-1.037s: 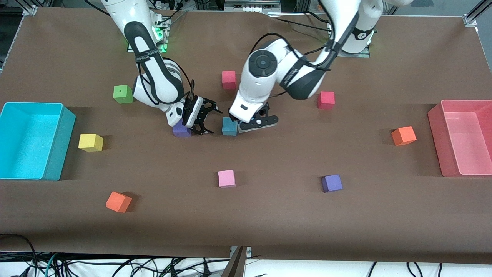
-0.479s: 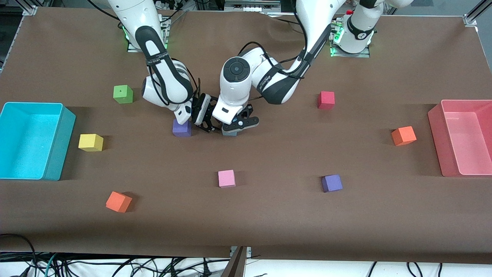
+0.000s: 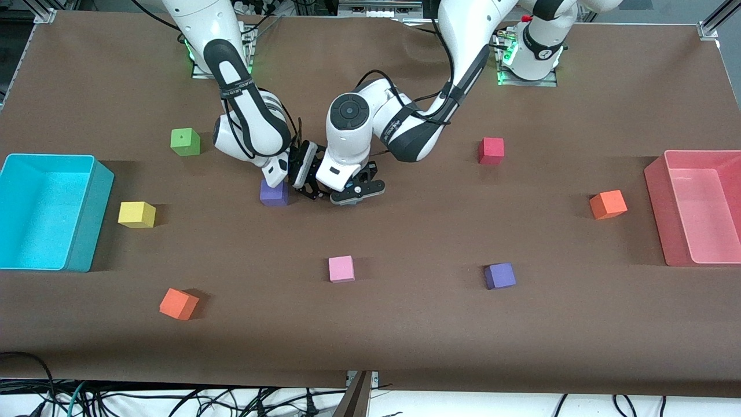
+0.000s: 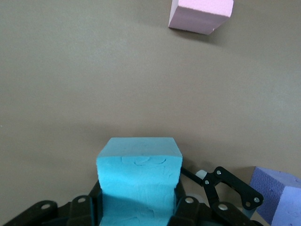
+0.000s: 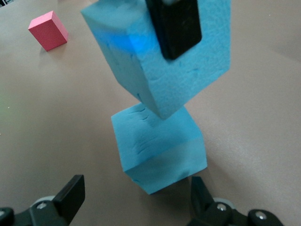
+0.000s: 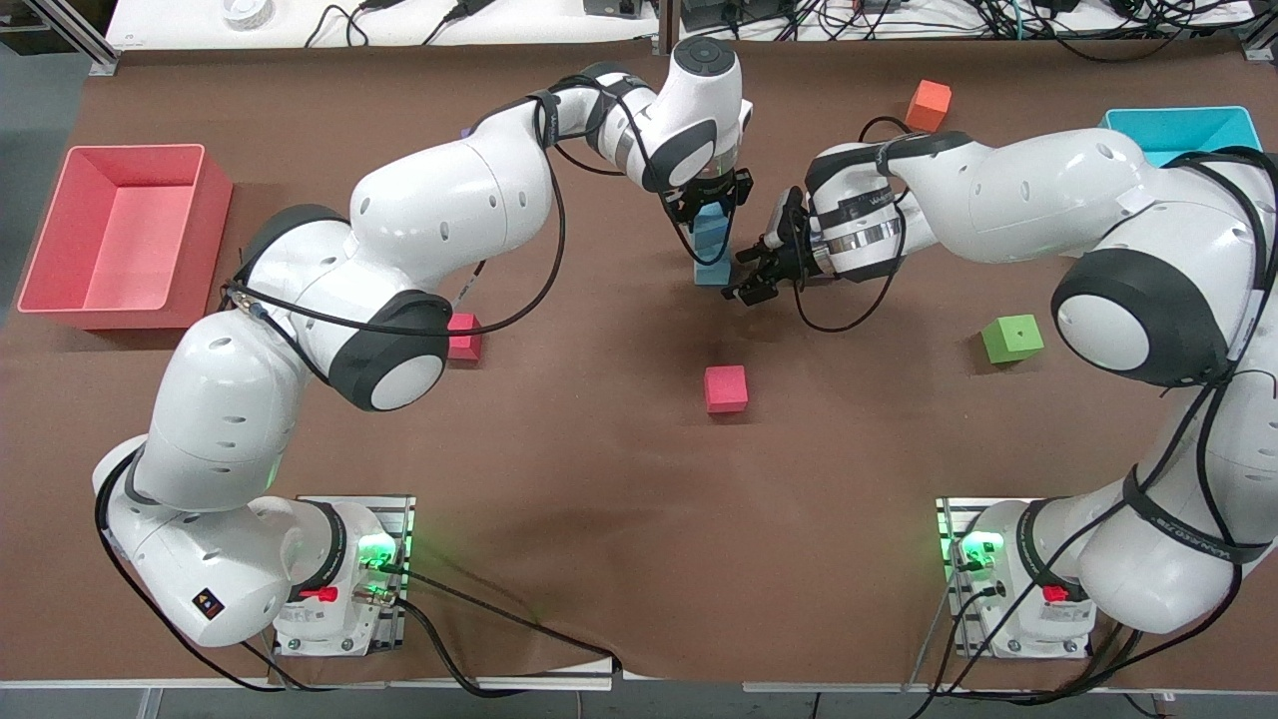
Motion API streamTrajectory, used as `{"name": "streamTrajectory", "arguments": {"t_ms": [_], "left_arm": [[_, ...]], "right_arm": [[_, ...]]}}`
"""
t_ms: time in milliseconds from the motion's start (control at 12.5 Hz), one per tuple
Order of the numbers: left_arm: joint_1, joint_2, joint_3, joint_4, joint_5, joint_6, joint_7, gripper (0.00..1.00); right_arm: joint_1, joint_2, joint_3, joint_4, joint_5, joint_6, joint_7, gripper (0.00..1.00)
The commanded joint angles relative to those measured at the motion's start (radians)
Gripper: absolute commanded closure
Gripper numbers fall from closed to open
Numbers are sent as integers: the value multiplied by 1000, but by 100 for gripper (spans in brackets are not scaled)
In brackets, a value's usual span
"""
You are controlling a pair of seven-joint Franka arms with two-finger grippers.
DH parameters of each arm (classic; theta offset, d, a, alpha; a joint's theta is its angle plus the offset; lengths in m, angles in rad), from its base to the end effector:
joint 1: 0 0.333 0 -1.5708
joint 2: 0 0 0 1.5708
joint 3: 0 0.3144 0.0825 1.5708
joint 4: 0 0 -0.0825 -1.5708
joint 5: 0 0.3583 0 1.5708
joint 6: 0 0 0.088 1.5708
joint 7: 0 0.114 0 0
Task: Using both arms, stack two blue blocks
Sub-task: 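Lower the held cube onto the placed light blue cube with the left gripper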
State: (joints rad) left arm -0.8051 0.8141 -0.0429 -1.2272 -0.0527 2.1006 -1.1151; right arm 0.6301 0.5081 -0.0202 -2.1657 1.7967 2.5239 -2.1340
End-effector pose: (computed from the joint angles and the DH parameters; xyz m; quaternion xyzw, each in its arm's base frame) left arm 0.4916 -0.5486 0.2919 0.9871 0.1526 -0.0154 0.0463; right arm 0.4330 0.2953 0.1560 -0.7794 -0.4795 -0.2451 0.3203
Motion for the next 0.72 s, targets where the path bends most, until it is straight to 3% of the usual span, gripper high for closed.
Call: {"name": "streamTrajectory", "arguments": {"t_ms": [0, 559, 638], "left_arm": [[-31, 20, 20, 26, -7, -10, -8, 100], [-45, 31, 18, 18, -4, -11, -6, 100], [-45, 36, 18, 18, -12, -11, -11, 70]], "right_arm": [[0, 10, 5, 7, 26, 10, -29, 0], [-1, 10, 5, 0, 26, 10, -30, 0], [-1, 9, 5, 0, 26, 10, -30, 0]]}}
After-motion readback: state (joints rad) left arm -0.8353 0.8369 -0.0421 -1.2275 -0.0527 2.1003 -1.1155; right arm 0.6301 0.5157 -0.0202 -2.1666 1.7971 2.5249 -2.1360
